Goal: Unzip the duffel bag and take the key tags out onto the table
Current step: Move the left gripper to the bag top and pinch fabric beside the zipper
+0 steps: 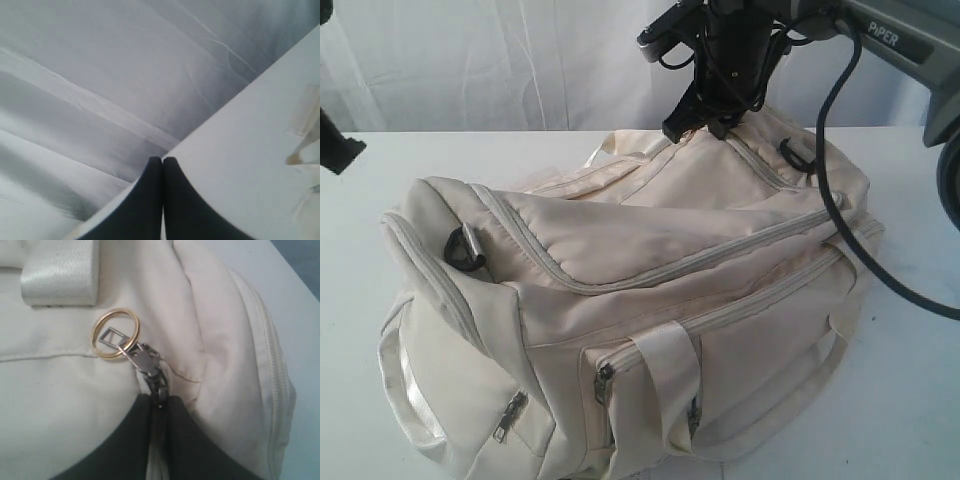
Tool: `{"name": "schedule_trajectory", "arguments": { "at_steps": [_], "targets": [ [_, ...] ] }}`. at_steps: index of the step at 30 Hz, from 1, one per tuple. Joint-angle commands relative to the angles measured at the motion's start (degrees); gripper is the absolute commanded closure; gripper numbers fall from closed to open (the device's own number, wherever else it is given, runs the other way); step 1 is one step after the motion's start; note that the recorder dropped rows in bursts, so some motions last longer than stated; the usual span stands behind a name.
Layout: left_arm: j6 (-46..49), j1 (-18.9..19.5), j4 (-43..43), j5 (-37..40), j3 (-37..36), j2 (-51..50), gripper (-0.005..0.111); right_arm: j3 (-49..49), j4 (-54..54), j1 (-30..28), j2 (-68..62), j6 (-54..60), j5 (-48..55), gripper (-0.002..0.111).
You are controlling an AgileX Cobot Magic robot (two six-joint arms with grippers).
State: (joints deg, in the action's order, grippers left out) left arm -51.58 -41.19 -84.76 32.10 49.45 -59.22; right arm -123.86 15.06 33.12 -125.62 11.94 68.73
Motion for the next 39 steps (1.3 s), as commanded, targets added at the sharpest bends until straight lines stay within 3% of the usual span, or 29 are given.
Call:
{"name": "schedule_trajectory", "arguments": {
  "at_steps": [1,5,8,12,14,16,20,24,26,27,29,30,33,39],
  "targets": [
    [8.91,12.48,20.19,-17.22,5.76,-5.76,0.107,0.05,0.14,-0.66,1.04,-0.2,1.23,0.108],
    [32.18,20.87,52.57,-20.74,12.84,-12.77,0.107,0.05,0.14,-0.66,1.04,-0.2,1.23,0.108],
    [57.38,23.43,79.51,-16.78,18.72,-18.38,0.107,0.05,0.14,-0.66,1.04,-0.2,1.23,0.108],
    [98.55,25.76,116.9,2.25,26.9,-27.59,0.107,0.05,-0.02,-0.66,1.04,-0.2,1.23,0.108],
    [108.71,28.76,129.16,14.21,31.35,-32.83,0.107,0.05,-0.02,-0.66,1.04,-0.2,1.23,0.108],
    [110.63,31.46,135.56,19.09,34.96,-36.89,0.107,0.05,-0.02,-0.66,1.04,-0.32,1.23,0.108],
    [110.52,33.43,138.77,21.01,41.83,-42.88,0.107,0.05,-0.02,-0.66,1.04,-0.65,1.23,0.108],
    [115.27,30.03,142.96,21.35,47.93,-50.13,0.103,0.05,-0.17,-0.66,1.04,-1.2,1.23,0.108],
    [117.23,27.72,142.96,21.39,49.1,-52.75,0.079,0.05,-0.29,-0.66,1.04,-1.84,1.23,0.108],
    [120.07,25.99,142.96,21.28,49.1,-54.12,0.054,0.05,-1.45,-0.66,1.04,-1.84,1.23,0.108],
    [122.37,23.23,142.85,18.25,49.1,-55.82,0.017,0.05,-3.92,-0.66,1.04,-1.84,1.23,0.108],
    [122.37,22.17,142.57,15.7,49.1,-56.29,0.009,0.05,-4.59,-0.66,1.04,-1.84,1.23,0.108],
    [121.91,19.28,140.4,6.47,49.1,-58.25,0.007,-0.07,-4.79,-0.66,1.45,-1.87,1.23,0.108],
    [121.91,17.99,139.96,5.23,49.1,-61.71,0.012,-0.07,-2.54,-0.66,3.96,-4.3,-1.06,0.108]
  ]
}}
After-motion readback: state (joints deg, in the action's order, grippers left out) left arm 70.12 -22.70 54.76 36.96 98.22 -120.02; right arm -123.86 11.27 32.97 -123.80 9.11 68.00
